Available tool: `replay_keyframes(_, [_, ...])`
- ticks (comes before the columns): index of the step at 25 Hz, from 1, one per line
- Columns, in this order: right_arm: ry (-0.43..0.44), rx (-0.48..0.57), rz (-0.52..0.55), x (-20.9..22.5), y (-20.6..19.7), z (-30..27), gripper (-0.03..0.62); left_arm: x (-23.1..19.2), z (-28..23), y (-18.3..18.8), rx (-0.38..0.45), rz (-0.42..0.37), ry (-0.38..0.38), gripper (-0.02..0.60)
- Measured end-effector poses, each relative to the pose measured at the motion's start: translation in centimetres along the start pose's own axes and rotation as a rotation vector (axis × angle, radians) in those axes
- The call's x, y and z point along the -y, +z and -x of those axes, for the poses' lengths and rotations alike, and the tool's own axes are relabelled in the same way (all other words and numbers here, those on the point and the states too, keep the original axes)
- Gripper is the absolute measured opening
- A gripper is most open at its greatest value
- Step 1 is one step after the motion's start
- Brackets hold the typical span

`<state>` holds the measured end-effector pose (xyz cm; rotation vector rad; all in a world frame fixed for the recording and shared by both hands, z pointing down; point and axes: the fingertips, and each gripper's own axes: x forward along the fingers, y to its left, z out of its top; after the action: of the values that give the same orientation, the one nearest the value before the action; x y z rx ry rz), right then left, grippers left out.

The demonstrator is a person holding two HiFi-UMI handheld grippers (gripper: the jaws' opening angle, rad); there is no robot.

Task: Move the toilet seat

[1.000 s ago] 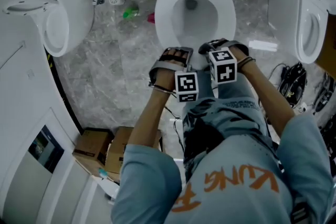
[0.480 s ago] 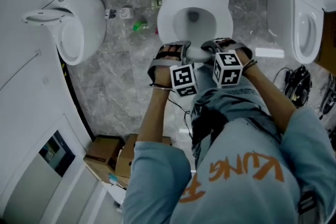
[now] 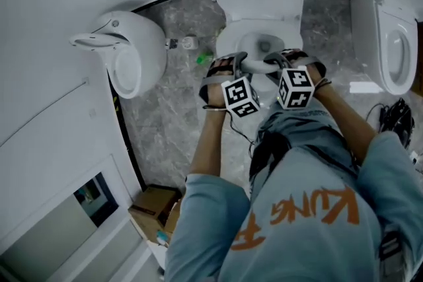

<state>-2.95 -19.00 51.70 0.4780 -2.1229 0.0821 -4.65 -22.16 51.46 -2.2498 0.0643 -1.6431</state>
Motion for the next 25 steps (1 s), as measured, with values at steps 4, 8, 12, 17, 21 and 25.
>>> replay_keyframes(4, [-0.122, 0.059, -0.023, 4.6, 0.6, 0.9, 0.108, -4.5, 0.0, 0.5, -0.038, 0.002, 0.055, 0.178])
replay_keyframes(8, [-0.206, 0.062, -0.025, 7.5, 0.1, 2.1, 0.097, -7.0, -0.3, 1.5, -0.04, 0.057, 0.07, 0.178])
replay_keyframes(12, [-0.284, 0.062, -0.03, 10.5, 0.0, 3.2, 0.096, -9.6, -0.4, 2.3, -0.046, 0.11, 0.118, 0.178])
replay_keyframes(17, [-0.364, 0.063, -0.033, 14.4, 0.0, 4.4, 0.114, -13.1, -0.6, 3.3, -0.055, 0.164, 0.177, 0.193])
replay_keyframes(21, [-0.45, 0.011, -0.015, 17.1, -0.4, 4.6, 0.105, -15.6, -1.7, 3.8, -0.056, 0.18, 0.209, 0.202])
replay_keyframes(25, [-0.574, -0.03, -0.015, 20.2, -0.7, 4.3, 0.131, -18.6, -2.5, 4.5, -0.059, 0.168, 0.268, 0.215])
